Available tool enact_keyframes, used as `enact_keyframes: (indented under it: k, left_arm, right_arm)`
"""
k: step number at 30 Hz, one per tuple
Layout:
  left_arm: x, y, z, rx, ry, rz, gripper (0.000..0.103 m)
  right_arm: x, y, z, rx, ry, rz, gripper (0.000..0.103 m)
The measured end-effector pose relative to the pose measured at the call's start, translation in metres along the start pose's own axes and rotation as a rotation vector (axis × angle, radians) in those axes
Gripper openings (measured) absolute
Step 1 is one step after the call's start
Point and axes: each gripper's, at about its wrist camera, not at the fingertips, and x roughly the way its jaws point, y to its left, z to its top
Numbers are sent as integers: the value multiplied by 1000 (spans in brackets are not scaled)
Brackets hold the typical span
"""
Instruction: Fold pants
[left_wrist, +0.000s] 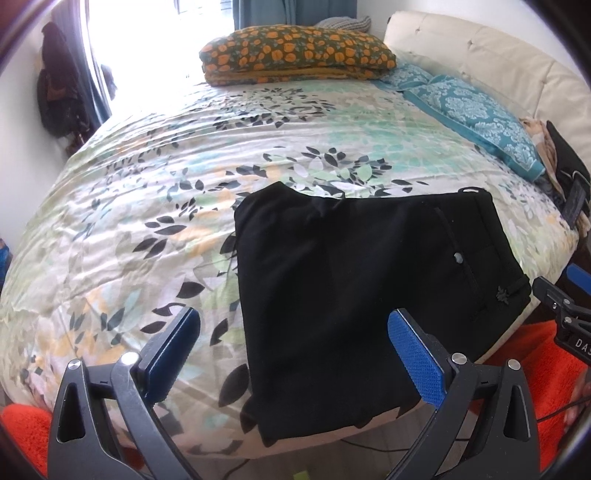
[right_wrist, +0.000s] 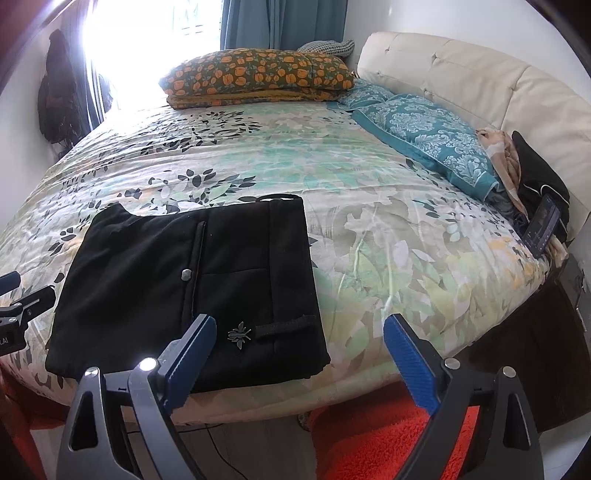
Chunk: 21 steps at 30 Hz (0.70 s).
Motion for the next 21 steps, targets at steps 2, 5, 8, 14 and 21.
enact_keyframes:
  k: [2, 5, 8, 14, 21]
  left_arm:
    - [-2, -1, 0, 5, -5, 3, 102]
    - [-3, -4, 0, 17, -7, 10, 102]
    - [-4, -7, 0, 30, -8, 18, 102]
    - [-8, -10, -1, 50, 1, 44, 102]
    - [-28, -14, 1, 79, -19, 106, 102]
  right_arm:
    - [-1, 0, 0, 0, -3, -6, 92]
    - [-1, -2, 0, 5, -3, -10, 92]
    - [1, -3, 0, 6, 3, -15, 92]
    - [-3, -8, 1, 25, -15, -5, 92]
    - [-22, -12, 2, 46, -53, 9, 95]
